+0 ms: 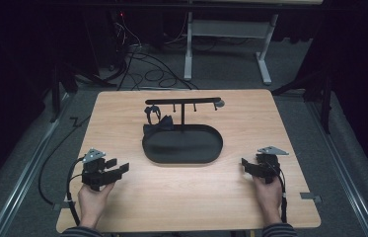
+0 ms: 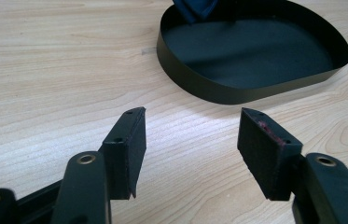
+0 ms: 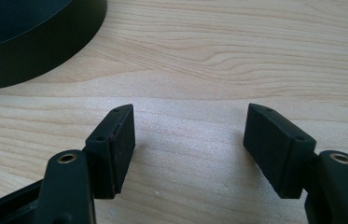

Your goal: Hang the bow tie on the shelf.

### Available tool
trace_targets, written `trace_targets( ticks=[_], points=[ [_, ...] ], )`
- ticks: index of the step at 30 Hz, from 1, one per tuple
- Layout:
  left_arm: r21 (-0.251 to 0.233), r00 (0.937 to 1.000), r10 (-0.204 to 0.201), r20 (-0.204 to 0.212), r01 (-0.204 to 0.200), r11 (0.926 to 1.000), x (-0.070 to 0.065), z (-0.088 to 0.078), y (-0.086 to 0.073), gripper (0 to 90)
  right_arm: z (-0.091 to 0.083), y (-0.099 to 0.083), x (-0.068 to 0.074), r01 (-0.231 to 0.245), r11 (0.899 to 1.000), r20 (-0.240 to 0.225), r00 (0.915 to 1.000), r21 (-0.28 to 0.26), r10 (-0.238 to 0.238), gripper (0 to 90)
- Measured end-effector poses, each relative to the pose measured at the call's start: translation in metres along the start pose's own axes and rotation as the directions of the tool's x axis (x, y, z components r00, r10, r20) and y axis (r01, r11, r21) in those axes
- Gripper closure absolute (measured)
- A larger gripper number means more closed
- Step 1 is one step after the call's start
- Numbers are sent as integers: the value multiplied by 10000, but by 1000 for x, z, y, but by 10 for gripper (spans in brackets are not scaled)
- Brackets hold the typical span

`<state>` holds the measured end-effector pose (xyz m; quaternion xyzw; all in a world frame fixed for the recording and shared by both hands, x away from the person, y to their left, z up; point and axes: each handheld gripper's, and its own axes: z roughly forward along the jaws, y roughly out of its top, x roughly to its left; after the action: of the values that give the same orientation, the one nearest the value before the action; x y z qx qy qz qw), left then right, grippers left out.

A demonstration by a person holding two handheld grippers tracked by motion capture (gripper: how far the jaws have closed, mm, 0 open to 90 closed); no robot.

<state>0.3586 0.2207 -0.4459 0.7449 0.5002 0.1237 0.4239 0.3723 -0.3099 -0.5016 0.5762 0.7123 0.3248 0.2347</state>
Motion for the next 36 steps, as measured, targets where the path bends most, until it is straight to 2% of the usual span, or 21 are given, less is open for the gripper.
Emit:
trace_targets(
  ticks=[11, 19, 28, 36],
  points=[
    [260, 9998, -173, 23, 172, 9995, 1, 10, -4, 426, 0, 0, 0, 2, 10000, 1, 10000, -1, -2, 353],
    [460, 9999, -118, -25, 119, 9989, 0, 18, -6, 426, 0, 0, 0, -33, 10000, -22, 10000, 0, 33, 353],
    [594, 9993, -372, 30, 370, 9975, 2, 27, -11, 426, 0, 0, 0, -40, 10000, -31, 10000, -3, 40, 353],
    [655, 9989, -395, -245, 410, 9970, 5, 33, -15, 425, 0, 0, 0, -45, 10000, -36, 10000, -1, 45, 353]
  ],
)
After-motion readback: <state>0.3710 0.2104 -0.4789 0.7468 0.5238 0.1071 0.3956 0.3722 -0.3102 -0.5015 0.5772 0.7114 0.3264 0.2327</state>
